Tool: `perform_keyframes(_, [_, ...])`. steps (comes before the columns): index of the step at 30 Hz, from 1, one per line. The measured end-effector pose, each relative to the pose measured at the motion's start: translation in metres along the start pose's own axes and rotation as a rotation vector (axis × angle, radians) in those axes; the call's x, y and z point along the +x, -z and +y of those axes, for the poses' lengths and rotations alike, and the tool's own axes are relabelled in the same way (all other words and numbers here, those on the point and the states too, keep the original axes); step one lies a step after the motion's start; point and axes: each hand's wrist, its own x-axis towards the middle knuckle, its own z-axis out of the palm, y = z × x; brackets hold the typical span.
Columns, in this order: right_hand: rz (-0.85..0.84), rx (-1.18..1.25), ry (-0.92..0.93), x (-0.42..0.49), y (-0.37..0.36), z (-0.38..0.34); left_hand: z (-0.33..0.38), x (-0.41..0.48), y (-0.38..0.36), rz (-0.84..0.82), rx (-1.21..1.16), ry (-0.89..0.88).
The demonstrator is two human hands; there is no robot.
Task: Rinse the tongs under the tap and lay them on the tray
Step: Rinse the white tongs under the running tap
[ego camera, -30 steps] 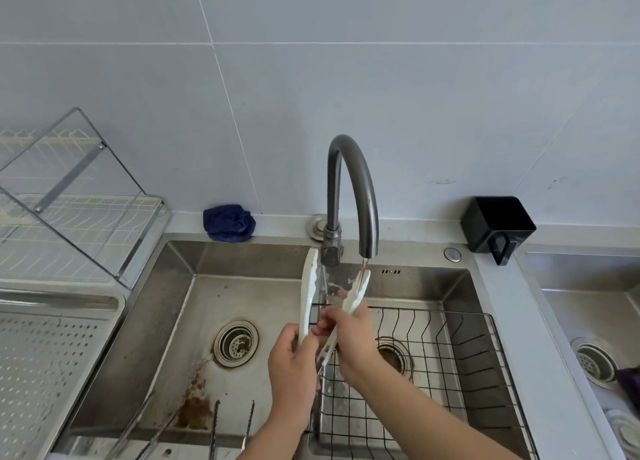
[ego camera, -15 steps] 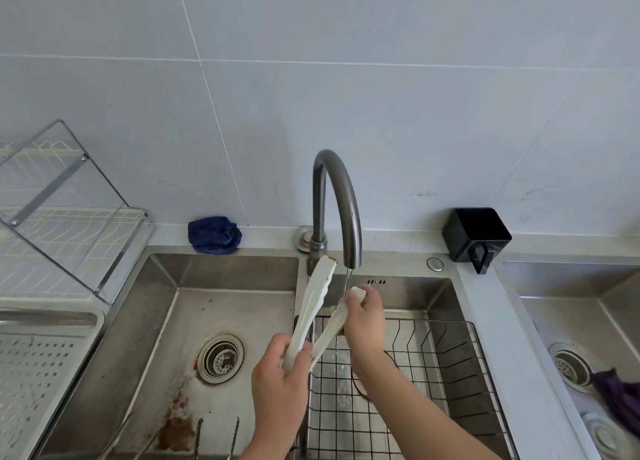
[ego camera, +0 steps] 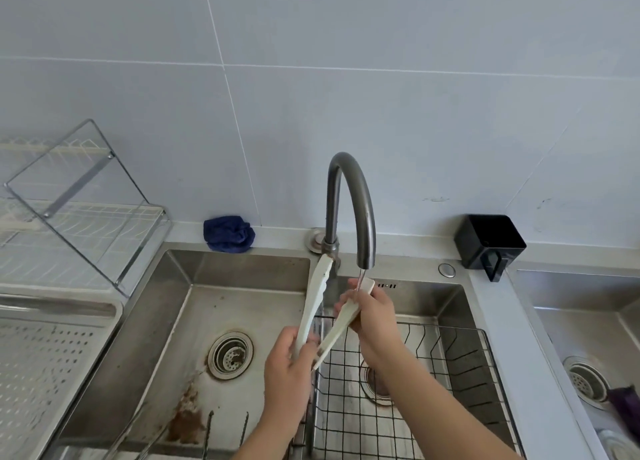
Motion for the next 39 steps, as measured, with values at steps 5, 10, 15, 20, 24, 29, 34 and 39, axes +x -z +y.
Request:
perform_keyframes(5, [-0.157, 0.16, -0.01, 0.001, 0.011, -0.008, -0.004, 0.004, -0.006, -0.036, -0.171, 0.161])
perform_keyframes(10, [-0.256, 0.075, 0.012, 0.008, 0.01, -0.021, 0.002, 0.014, -0.012, -0.052, -0.286, 0.236])
perform_keyframes(15, [-0.362, -0.264, -0.028, 0.004, 0.003, -0.018, 0.016, 0.029, -0.017, -0.052, -0.423, 0.218])
perform_keyframes(20, [-0.345, -0.327, 0.009, 0.005, 0.013, -0.007, 0.013, 0.03, -0.019, -0.039, -0.432, 0.21])
perform_keyframes(24, [-0.274, -0.06, 0.073, 0.003, 0.024, -0.006, 0.005, 0.025, -0.022, -0.061, -0.322, 0.185])
perform_keyframes(29, [-0.3, 0.292, 0.08, -0.003, 0.021, -0.012, 0.001, 0.017, -0.024, -0.062, -0.312, 0.246])
perform_keyframes(34, [-0.362, 0.261, 0.015, -0.008, 0.013, -0.006, 0.001, 0.01, -0.029, -0.067, -0.324, 0.299])
perform_keyframes(39, [-0.388, 0.413, -0.086, -0.008, 0.018, -0.002, -0.003, 0.015, -0.03, -0.015, -0.26, 0.308])
